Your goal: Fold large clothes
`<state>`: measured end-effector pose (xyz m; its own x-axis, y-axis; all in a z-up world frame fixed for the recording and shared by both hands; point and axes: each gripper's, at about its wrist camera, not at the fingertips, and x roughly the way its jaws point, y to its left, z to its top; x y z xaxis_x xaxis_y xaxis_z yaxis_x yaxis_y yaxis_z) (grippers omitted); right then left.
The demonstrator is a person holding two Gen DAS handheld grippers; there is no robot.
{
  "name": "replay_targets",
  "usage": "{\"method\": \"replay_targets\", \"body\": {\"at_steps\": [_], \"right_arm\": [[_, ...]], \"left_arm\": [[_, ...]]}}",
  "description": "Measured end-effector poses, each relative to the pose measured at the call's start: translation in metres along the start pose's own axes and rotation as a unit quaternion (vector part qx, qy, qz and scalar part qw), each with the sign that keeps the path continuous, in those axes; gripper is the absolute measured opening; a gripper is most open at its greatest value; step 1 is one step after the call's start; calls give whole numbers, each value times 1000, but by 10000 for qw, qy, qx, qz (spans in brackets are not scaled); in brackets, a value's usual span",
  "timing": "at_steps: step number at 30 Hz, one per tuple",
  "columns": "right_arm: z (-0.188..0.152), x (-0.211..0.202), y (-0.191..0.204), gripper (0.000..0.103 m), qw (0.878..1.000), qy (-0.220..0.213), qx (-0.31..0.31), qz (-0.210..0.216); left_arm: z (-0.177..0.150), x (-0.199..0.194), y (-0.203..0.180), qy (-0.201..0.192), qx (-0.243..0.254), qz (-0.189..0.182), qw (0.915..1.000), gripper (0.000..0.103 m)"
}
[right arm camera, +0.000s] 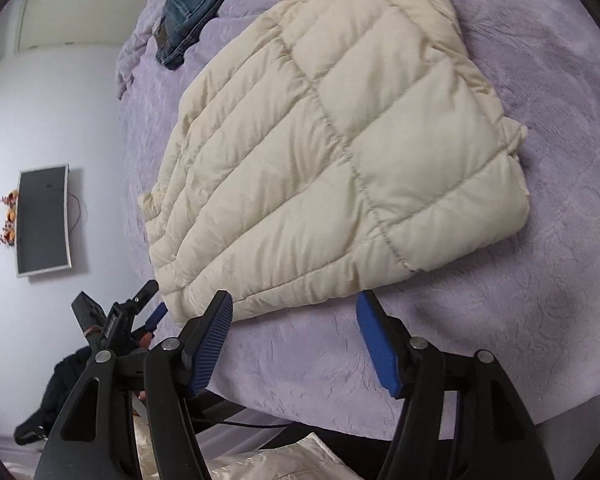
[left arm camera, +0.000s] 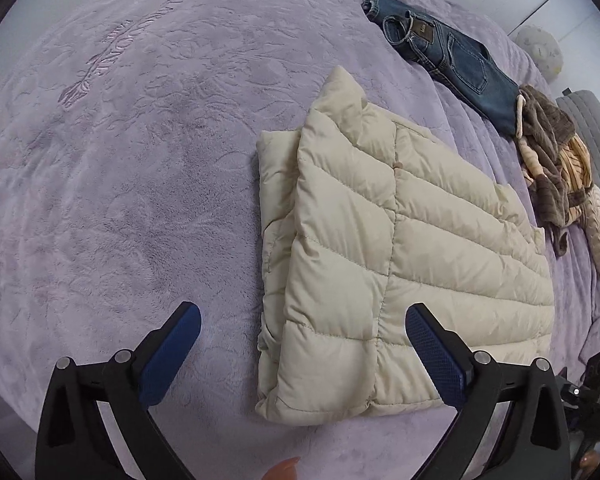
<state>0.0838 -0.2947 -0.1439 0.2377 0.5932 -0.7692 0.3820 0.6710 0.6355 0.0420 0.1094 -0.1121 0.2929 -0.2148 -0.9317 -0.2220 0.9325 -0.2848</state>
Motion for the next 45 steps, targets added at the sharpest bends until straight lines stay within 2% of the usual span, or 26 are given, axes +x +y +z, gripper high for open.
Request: {"method": "replay_targets", "body": {"at_steps": [1,2,7,11,20,21,22,25,31,35,38,42,45], "right_arm": [[0,1,11,84,9998,-20,-185,-58],[-2,1,21,86,9991,-45,-385,-141],[-22,-5,54,87,9901,-108,-1278,-571],[-18,4,75,87,9792,-111,-1782,-967],[4,23,100,86,9621,-260,-2273,-1482],[8,25,101,77,9610,-267,-2290,-1529],[12,28,102,61,9599,-253,-2306,-1571],[21,34,102,33,9554,-210,-2408,-1695],[33,53,104,30,9432,-190,-2752,-1851],[43,72,96,30,9419,-75,-2729,-1956],[47,85,89,29,9407,25,-2721,-2026],[47,95,81,29,9395,91,-2748,-2043],[48,98,76,29,9408,108,-2733,-2005]], "left_arm": [[1,1,1,34,14,-15,10000,102],[3,4,0,60,17,-26,10000,103],[11,13,2,135,47,-79,9999,103],[19,19,7,155,64,-164,9997,103],[36,35,13,263,207,-573,9978,102],[38,37,14,290,206,-589,9976,102],[39,40,14,314,199,-587,9976,102],[43,47,17,374,148,-569,9976,103],[46,53,19,379,135,-568,9976,102],[49,59,19,393,135,-665,9969,102],[53,67,22,493,69,-1080,9929,102],[58,84,20,757,85,-1718,9822,102],[61,98,13,914,188,-1946,9764,102]]}}
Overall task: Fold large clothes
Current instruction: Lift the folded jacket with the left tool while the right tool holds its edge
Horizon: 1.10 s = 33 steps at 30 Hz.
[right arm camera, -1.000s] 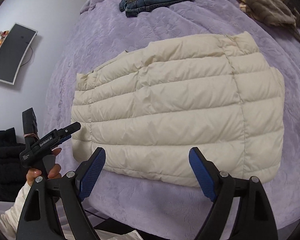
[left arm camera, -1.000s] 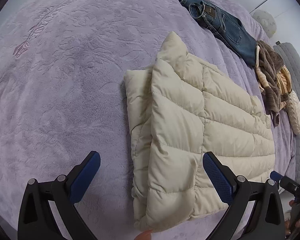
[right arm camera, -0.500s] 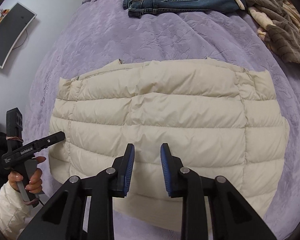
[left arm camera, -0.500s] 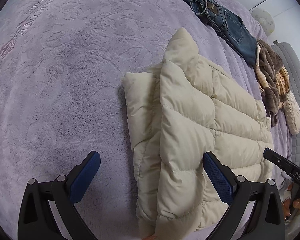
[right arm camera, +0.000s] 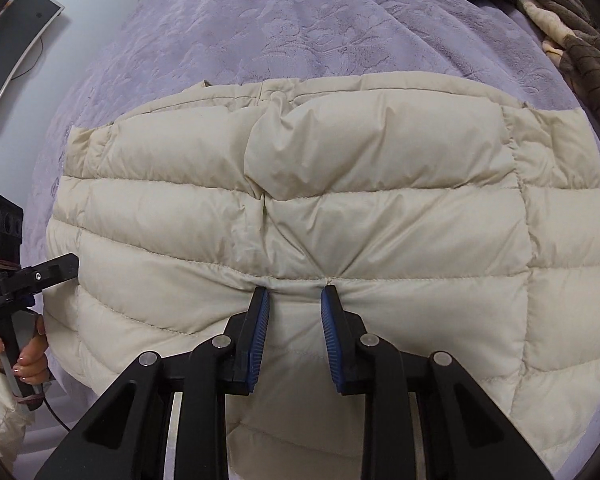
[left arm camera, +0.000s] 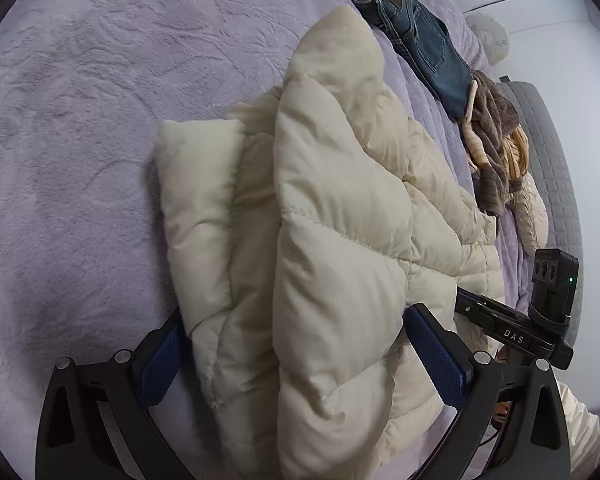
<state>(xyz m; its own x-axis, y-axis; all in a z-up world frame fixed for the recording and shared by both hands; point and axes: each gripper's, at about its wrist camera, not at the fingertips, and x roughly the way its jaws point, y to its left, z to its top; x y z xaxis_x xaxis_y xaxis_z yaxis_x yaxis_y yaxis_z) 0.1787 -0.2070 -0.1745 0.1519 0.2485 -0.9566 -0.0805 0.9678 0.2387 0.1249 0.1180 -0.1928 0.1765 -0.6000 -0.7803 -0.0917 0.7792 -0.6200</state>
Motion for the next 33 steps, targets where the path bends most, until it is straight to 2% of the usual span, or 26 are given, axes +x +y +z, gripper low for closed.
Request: {"method": "replay_targets", "body": {"at_steps": [4,6,8,11,20,26,30,33], "right_arm": [[-1,5,-3,29,10000,2,43,43],[-2,8,-3,29,9999,4,76,67],[-2,10,-6,29,9999,1,94,89],[-2,13,-9,29,9999,3,125,109],[-1,21,-13,29,9997,48,169,170],[0,22,-20,29,9991,51,286,317],[-1,19,-35,29,9969,56,492,614],[2,10,-54,30,9897,120,924,1085]], "left_arm": [[7,9,-7,86,114,-115,9998,102],[7,10,-13,146,212,-159,9995,84],[7,11,-19,269,167,-311,9990,49],[6,3,-35,183,214,-480,9985,30],[-3,-18,-122,26,805,-912,9926,29],[-19,-3,-183,104,1266,-692,9895,29],[-21,-3,-192,-16,1173,-520,9917,28],[-21,-10,-181,-109,991,-461,9939,29]]}}
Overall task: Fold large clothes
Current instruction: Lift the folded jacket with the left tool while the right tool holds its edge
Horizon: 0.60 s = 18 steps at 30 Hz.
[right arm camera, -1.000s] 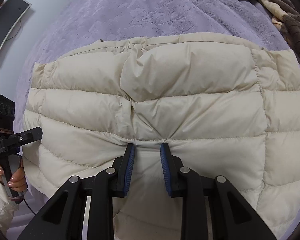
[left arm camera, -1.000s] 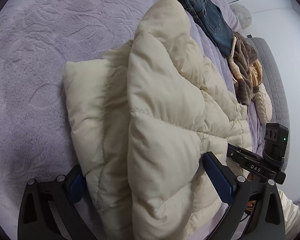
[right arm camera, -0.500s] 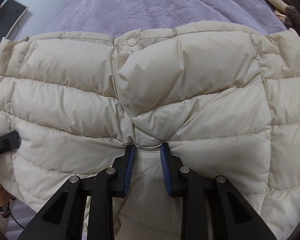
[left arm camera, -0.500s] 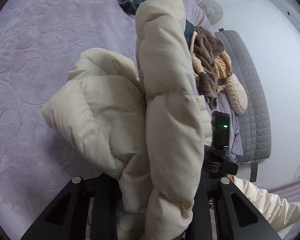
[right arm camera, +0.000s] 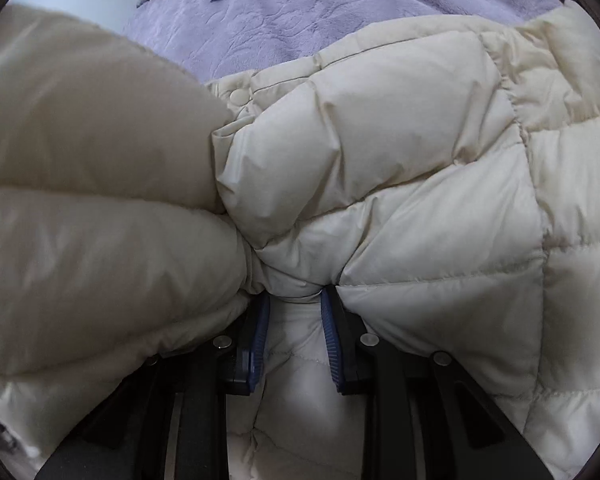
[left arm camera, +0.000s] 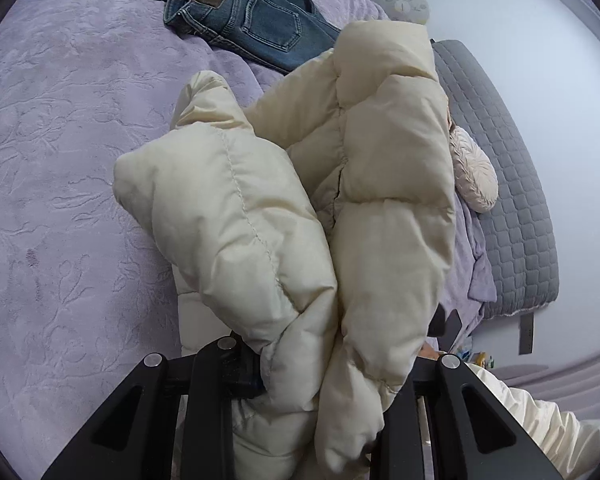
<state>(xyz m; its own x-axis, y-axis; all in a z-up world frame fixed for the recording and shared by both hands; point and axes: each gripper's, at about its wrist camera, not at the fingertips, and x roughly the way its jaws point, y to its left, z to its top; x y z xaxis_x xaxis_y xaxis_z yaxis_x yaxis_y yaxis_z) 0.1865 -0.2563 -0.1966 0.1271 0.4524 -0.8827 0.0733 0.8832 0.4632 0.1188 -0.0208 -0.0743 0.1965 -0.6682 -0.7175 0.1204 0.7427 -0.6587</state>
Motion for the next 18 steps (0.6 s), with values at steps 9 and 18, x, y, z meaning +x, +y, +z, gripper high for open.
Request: {"method": "replay_targets", "body": {"at_steps": [9,18], "right_arm": [[32,-39,-41,13,9793,-612,1184,1526],[71,18,-38,2,9785,4,1430,1485]], "left_arm": [[-4,-1,-3,-36,-209,217,9995,29],[5,26,-38,57,-165,638,9978,29]]}}
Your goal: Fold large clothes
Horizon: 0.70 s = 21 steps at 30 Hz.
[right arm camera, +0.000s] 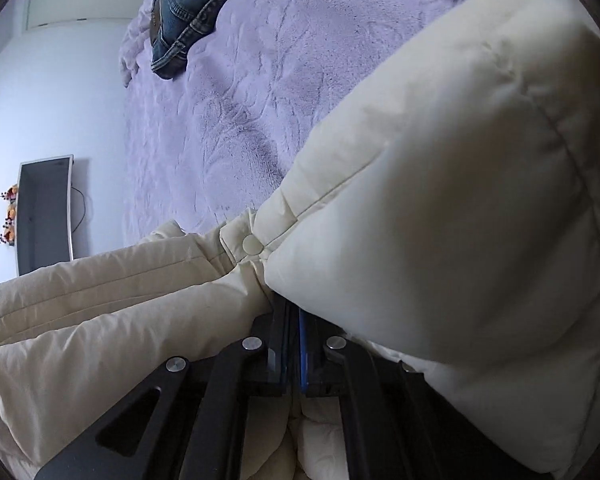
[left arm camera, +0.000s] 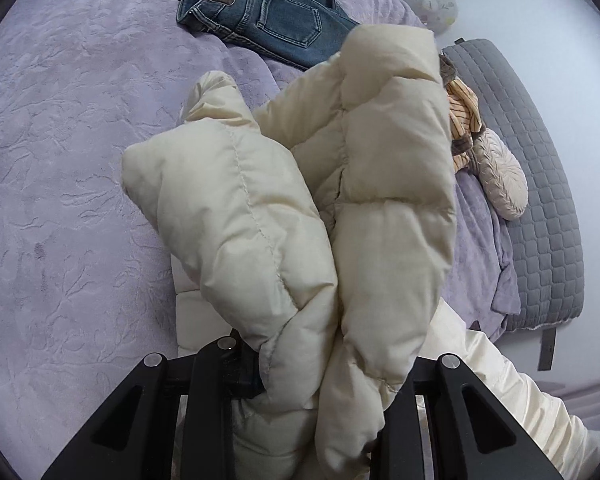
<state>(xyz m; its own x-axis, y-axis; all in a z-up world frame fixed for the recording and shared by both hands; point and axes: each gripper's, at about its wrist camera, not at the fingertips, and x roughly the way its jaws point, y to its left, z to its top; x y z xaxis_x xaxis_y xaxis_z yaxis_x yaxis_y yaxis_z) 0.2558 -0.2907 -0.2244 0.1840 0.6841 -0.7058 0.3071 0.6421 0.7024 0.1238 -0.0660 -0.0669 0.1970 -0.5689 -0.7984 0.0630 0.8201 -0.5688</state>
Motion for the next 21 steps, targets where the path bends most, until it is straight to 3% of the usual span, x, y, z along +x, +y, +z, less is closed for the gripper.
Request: {"method": "replay_targets", "body": {"at_steps": [3,4,8,9,10,11,12,15,17,20,21], "right_arm": [[-1,-14,5,4,10000,-32,-76,-31],[-1,-25,8,9,9998,-100,-144,-88],[-20,-91,9,13,9969,-520,-515,-303],[-29,-110,5,30,9954,-654,-571,-400],[-38,-128,0,60,9934,-804,-608,-550],[-49,-145,-6,71,9905,-983,-625,-734],[-60,-162,-12,73,9868,-1180,-653,-900],[-87,-190,-30,72,9766,-1473,-715,-1395],[-105,-202,-55,71,9764,-1490,-570,-1454],[-125,-203,-91,51,9851,-1282,-226,-1121],[-129,-197,-99,39,9878,-1205,-168,-976]], "left_arm": [[0,4,-10,39,70,153,9999,29],[-1,5,-14,56,96,219,9997,29],[0,8,-26,94,158,427,9989,29],[0,10,-28,110,154,461,9988,29],[0,11,-30,129,149,490,9986,29],[0,12,-28,143,147,516,9985,29],[1,12,-28,158,158,549,9982,29],[4,16,-31,213,224,667,9973,29],[4,21,-38,251,270,759,9964,29],[5,27,-51,311,381,918,9946,29],[5,29,-56,340,427,966,9938,29]]}}
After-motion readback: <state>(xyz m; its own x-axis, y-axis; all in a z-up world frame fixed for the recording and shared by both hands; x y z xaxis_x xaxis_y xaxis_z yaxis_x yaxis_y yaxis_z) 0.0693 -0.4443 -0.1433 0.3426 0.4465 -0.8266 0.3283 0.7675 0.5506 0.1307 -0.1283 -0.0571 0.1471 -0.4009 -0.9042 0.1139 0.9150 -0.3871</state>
